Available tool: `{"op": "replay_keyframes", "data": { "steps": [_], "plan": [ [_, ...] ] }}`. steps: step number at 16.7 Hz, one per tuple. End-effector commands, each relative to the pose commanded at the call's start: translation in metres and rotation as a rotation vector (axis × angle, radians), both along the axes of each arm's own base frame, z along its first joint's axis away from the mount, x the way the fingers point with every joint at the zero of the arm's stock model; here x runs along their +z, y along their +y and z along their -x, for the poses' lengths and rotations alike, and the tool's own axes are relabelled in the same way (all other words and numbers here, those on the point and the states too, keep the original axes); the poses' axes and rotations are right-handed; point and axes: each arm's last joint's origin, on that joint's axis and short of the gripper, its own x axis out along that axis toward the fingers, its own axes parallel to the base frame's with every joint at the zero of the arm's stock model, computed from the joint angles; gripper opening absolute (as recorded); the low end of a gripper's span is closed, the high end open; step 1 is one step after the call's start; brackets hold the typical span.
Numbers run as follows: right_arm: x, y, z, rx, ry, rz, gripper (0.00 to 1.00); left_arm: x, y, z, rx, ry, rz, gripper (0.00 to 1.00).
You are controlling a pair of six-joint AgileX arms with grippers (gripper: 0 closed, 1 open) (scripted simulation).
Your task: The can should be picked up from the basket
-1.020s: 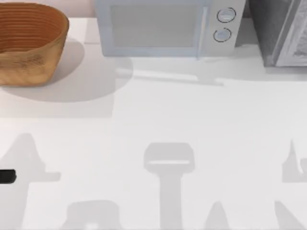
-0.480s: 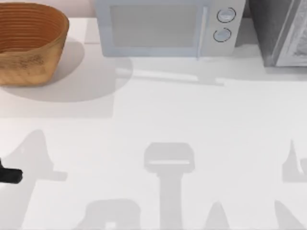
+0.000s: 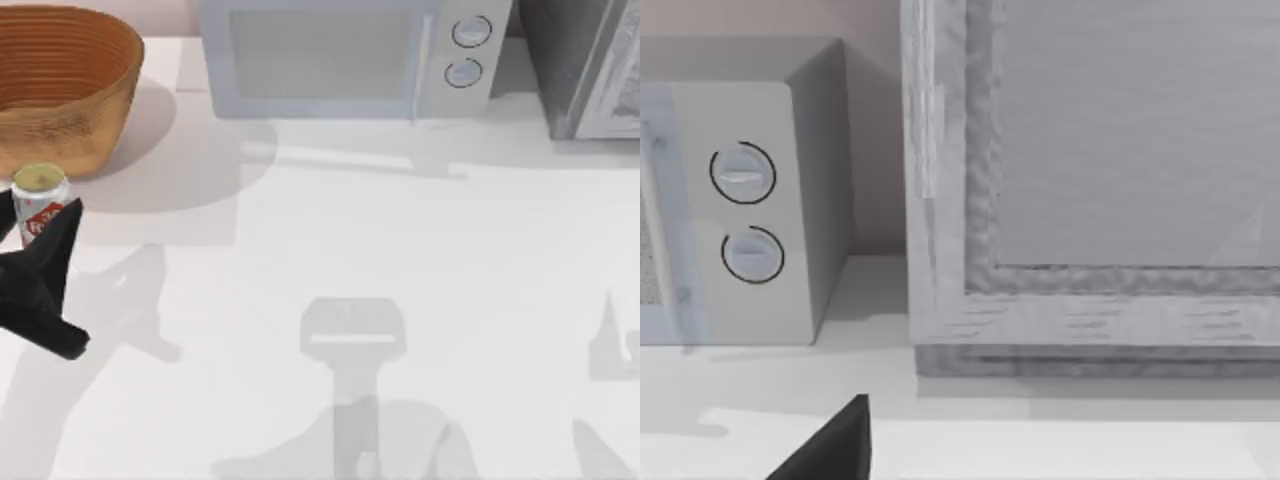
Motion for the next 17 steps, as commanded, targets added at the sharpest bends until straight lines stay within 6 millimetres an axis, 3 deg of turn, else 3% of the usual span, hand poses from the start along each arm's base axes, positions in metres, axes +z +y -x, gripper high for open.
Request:
{"op": "replay_keyframes", "data": {
  "steps": [9, 17],
  "plan": [
    [0.000, 0.000, 0.000, 0.000, 0.000, 0.000, 1.00, 0.021, -0.031, -0.054, -0.385, 0.021, 0.012, 0.00],
    [0.000, 0.000, 0.000, 0.000, 0.000, 0.000, 1.00, 0.010, -0.059, -0.111, -0.646, 0.032, 0.025, 0.00]
  ]
}}
